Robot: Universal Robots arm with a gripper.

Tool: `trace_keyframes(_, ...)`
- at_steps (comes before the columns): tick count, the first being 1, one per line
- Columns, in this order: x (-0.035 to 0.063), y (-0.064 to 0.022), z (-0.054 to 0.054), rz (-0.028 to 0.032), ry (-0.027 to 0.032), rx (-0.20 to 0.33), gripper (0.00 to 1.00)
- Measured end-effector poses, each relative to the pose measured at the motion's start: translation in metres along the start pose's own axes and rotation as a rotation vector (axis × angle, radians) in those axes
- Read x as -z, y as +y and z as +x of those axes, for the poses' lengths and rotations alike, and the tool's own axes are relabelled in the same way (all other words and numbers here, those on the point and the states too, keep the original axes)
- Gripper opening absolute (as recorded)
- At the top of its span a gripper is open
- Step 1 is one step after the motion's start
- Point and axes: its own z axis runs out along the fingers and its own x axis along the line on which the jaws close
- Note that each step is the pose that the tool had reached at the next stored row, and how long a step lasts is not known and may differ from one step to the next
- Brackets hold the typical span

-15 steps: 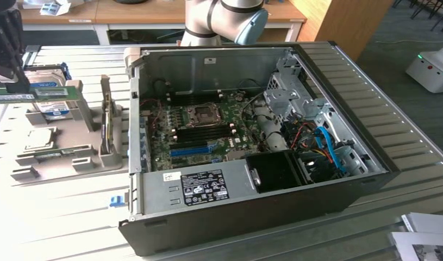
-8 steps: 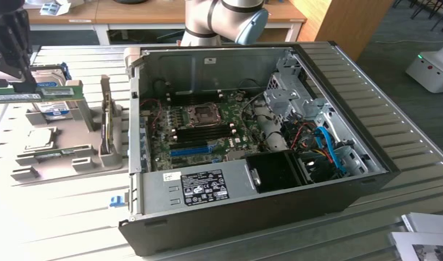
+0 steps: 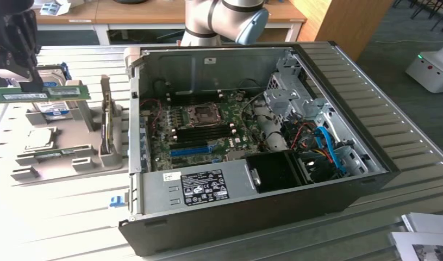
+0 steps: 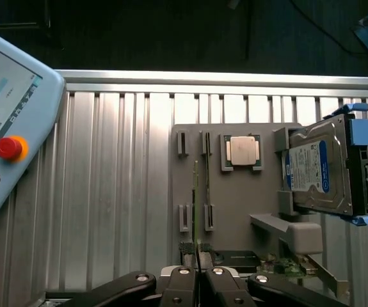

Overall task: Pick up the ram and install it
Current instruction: 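Pick up the ram and move it above insertion slot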

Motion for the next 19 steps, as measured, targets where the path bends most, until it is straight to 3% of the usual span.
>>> trace_keyframes(19, 0.0045, -0.0389, -0.001, -0.0054, 0.0000, 0.000, 0.12)
